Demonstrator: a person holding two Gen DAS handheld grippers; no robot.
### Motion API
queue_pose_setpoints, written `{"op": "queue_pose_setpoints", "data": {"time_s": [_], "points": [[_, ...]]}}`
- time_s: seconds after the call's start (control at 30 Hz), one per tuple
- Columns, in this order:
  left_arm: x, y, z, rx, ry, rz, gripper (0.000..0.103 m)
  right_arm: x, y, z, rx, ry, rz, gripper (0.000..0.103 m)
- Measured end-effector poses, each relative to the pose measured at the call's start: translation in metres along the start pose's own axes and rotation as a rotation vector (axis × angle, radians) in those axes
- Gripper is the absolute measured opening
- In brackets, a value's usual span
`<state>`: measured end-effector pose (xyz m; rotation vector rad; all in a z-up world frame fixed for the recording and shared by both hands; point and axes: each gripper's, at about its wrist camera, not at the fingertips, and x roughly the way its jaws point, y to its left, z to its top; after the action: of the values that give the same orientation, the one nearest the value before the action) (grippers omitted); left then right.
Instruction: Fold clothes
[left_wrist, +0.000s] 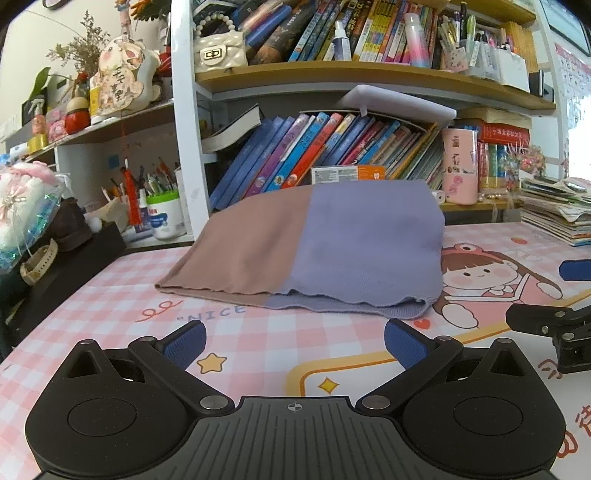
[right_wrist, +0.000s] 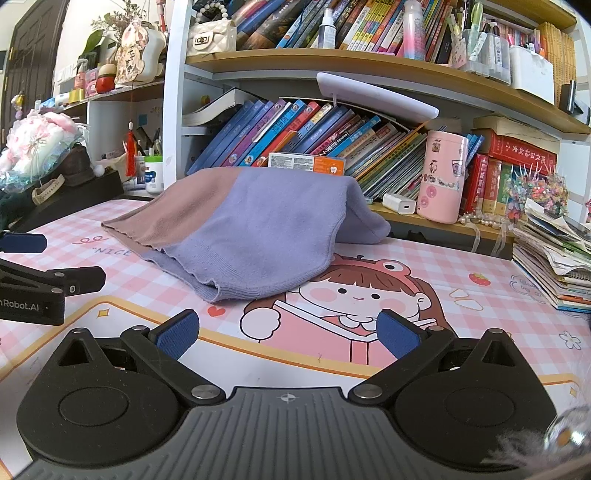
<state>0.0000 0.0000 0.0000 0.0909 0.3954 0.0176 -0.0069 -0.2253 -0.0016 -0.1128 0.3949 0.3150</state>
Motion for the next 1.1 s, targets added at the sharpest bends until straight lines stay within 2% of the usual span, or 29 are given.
{"op": "queue_pose_setpoints", "data": {"time_s": [0.37,1.1], "points": [[0.002,-0.012,0.002,0.008,0.003,0.016,0.103,0.001,0.0,0.001,0.006,0.004,0.005,0.103],[0.001,-0.005,-0.001,0.004,0.003,0.009,0.103,-0.003,0.0,0.0,0.003,-0.019,0.008,0.103]]}}
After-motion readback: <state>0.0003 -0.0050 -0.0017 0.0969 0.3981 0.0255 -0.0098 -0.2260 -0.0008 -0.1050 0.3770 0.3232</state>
